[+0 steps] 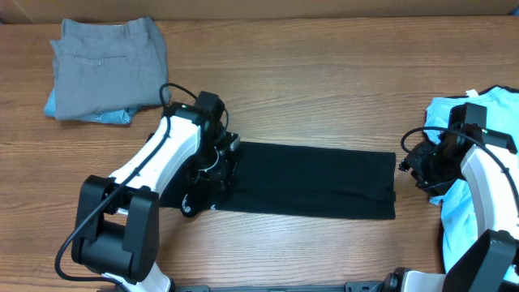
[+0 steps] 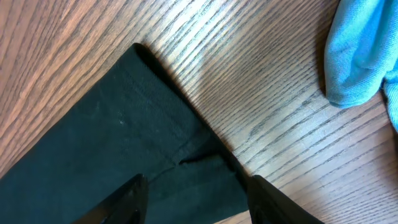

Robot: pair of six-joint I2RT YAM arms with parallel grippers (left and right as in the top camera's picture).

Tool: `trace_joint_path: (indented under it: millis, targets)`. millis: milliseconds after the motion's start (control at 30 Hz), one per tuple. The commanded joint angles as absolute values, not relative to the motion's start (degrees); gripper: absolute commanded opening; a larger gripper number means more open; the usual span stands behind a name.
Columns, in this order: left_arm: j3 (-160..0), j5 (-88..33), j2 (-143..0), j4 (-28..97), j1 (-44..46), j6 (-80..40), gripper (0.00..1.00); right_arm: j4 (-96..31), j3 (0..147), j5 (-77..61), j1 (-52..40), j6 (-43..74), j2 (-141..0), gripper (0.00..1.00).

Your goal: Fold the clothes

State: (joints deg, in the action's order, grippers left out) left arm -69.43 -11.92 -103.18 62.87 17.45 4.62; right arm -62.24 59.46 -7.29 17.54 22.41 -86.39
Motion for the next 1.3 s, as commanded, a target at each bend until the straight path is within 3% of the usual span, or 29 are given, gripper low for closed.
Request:
trace_joint_path:
  millis: [0,267,367,467,733,867,1067,1167,1267]
  targets:
    - [-68.9,-8.5,-102.6,61.8,18.0,4.3,0.5,-62.0,59.2,-7.8,17.7,22.1,-84.9,0.54]
    - [-64.1,-12.7,-102.6,54.0,19.3,4.3,0.39,-62.0,59.2,-7.8,17.7,22.1,-84.9,0.54]
    - [-63.2,-13.4,-102.6,53.8,20.3,2.8,0.18,-62.0,59.2,-7.8,17.7,22.1,-84.9,0.54]
    - [-63.7,-16.8,-102.4,55.4,20.9,2.5,0.04,-62.0,59.2,-7.8,17.8,22.1,-84.9,0.54]
    - [-66.5,-23.1,-101.9,64.7,21.1,2.6,0.07,-62.0,59.2,-7.8,17.7,22.1,-84.9,0.54]
    - [-66.5,-27.3,-101.9,65.9,21.6,2.8,0.26,-61.7,59.2,-7.8,17.8,22.1,-84.9,0.54]
    - [-67.2,-27.7,-101.8,67.5,23.1,2.8,0.35,-61.5,59.2,-7.8,17.8,22.1,-84.9,0.55]
    - [-70.2,-26.3,-101.3,69.3,23.1,2.9,0.31,-61.0,59.2,-7.8,17.8,22.2,-84.9,0.55]
    - [-71.7,-26.4,-100.3,69.1,23.4,3.0,0.17,-60.9,59.2,-7.8,17.8,22.2,-84.9,0.55]
